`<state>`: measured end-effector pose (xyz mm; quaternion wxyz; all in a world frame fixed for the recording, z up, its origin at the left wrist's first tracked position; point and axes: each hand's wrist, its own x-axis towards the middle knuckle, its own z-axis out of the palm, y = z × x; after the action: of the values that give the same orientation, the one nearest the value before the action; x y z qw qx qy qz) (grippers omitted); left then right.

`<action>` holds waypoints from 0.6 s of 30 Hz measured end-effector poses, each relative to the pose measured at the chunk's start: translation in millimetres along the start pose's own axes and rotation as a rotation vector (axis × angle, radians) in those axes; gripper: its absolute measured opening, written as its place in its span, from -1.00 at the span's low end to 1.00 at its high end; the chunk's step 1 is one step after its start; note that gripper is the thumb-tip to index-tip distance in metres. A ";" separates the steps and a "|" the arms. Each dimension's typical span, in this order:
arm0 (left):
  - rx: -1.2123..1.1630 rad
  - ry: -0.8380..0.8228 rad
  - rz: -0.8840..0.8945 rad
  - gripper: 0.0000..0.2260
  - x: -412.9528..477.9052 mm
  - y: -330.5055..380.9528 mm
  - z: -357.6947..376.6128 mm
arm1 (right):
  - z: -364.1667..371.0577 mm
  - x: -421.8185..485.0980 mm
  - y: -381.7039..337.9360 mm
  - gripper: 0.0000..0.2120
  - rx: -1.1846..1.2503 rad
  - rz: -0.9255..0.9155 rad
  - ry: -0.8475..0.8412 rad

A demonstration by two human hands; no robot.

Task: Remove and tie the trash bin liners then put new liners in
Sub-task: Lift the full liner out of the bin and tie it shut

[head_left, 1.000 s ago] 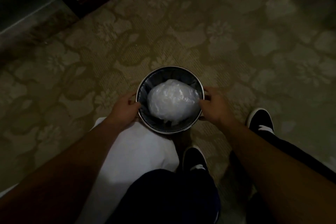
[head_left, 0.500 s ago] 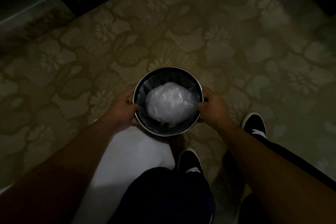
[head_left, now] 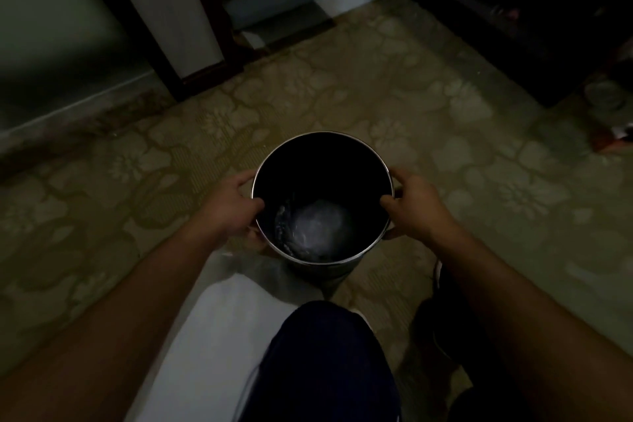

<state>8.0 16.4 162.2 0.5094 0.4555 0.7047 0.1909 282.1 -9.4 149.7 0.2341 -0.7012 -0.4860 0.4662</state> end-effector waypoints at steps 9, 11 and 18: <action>-0.044 0.033 0.155 -0.46 -69.7 85.0 -26.2 | -68.8 -56.9 -70.0 -0.55 -0.009 -0.091 0.121; -0.053 0.028 0.185 -0.47 -75.6 106.1 -19.3 | -86.7 -60.0 -72.2 -0.62 -0.023 -0.101 0.206; -0.052 -0.055 0.241 -0.51 -55.0 155.2 60.7 | -148.7 -56.0 -32.7 -0.65 -0.023 -0.060 0.465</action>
<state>135.2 38.1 281.2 0.5136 0.5284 0.6255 0.2566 392.8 -27.6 266.9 0.3454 -0.7778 -0.4448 0.2793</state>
